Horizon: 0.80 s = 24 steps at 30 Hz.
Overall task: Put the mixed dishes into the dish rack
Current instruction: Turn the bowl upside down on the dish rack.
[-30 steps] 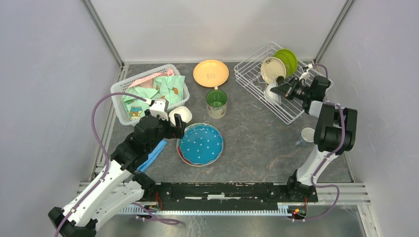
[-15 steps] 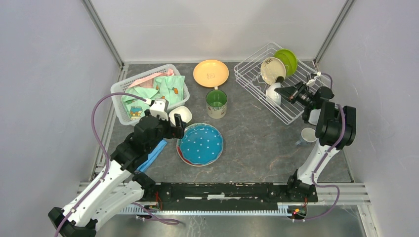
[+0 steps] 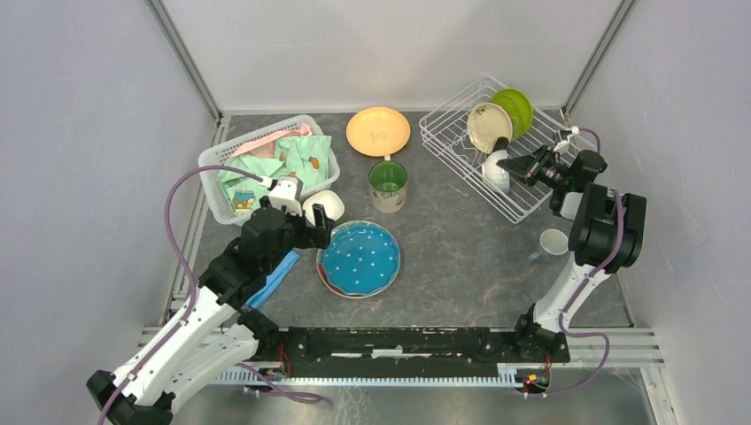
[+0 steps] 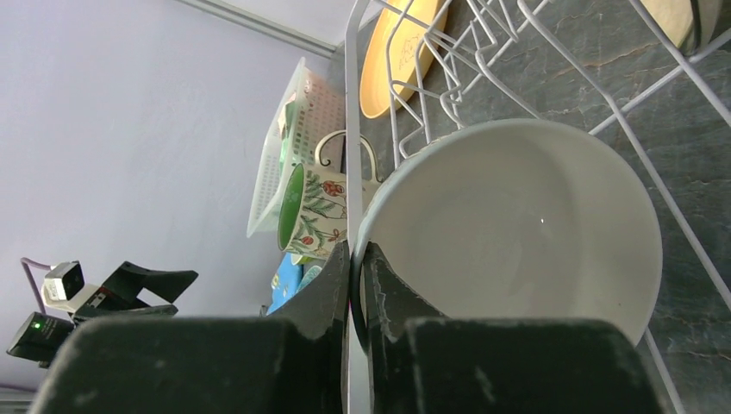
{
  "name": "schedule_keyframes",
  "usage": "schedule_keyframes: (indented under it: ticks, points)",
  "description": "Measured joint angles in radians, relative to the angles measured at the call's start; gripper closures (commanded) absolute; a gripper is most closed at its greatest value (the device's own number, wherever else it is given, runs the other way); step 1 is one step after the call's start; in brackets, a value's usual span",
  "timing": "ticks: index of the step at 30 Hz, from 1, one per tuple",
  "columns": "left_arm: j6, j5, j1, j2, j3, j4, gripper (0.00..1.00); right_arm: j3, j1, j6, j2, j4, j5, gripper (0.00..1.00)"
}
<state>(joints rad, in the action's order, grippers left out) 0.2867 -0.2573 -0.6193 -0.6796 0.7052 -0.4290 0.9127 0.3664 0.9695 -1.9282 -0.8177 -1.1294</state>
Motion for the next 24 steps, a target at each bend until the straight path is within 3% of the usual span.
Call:
schedule_keyframes:
  ticks: [24]
  points:
    - [0.000, 0.000, 0.000, 0.002, 0.000, 0.000, 0.00, 0.112, 0.053, -0.302, 0.027, 0.409, 0.025, 0.79]
